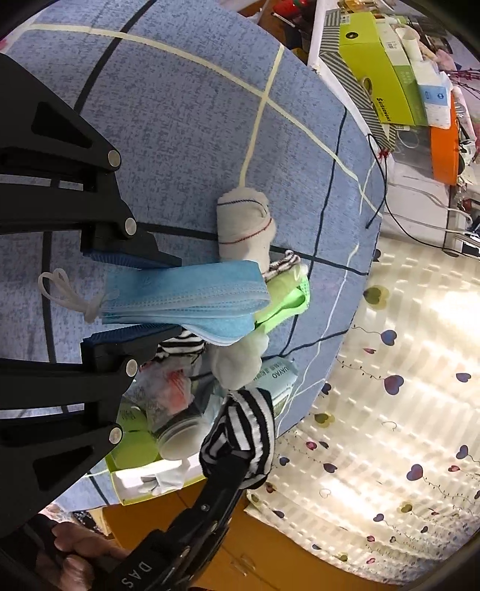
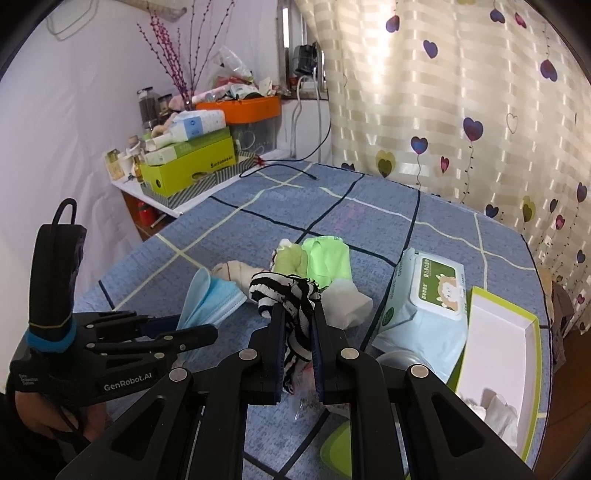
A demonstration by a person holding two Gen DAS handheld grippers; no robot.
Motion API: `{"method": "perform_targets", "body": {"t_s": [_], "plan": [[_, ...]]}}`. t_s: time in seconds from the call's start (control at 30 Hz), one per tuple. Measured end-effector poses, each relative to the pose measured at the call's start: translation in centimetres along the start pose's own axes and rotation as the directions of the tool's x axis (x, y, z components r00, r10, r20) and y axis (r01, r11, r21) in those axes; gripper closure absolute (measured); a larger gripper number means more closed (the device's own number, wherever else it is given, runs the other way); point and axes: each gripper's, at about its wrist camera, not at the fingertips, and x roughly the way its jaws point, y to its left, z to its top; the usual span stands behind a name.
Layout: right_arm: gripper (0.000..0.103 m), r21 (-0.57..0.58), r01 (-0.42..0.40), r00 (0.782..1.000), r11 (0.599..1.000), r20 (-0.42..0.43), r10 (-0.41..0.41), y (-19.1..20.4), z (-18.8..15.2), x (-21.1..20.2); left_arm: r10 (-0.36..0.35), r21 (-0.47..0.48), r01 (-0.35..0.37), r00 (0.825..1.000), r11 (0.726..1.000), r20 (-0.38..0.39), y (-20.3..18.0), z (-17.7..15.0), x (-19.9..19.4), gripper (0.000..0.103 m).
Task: Organize soft objects
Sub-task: 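Carry the blue masks and striped sock over the white tray with both grippers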
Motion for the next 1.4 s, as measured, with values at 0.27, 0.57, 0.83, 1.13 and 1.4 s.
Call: {"method": "perform_targets", "body": {"t_s": [0.27,0.57,0.83,1.13,1.4], "plan": [[0.091,0.028,0.023,0.999,0.999,0.029,-0.023,-0.9,-1.0,-2.2,-0.034,0.042,0.033,0.999,0.999,0.006,-2.6,0.1,-0.7,0.073],[0.091,0.079,0.056,0.996,0.995,0.062,-0.061,-3.2,-2.0,-4.5,-0.058,0.090,0.056,0.998,0.994,0.020,-5.5,1.0,-0.8,0.073],[0.091,0.128,0.081,0.993,0.989,0.077,-0.091,-5.8,-3.1,-5.9,-0.076,0.138,0.074,0.997,0.988,0.008,-8.4,1.4,-0.2,0.073],[0.091,0.175,0.105,0.988,0.979,0.090,-0.122,-8.3,-4.6,-7.6,-0.099,0.196,0.099,0.995,0.976,-0.007,-12.0,1.6,0.4,0.073],[0.091,0.214,0.125,0.984,0.969,0.100,-0.149,-10.2,-5.6,-8.9,-0.118,0.241,0.118,0.993,0.963,-0.014,-14.8,1.6,0.5,0.073]]}}
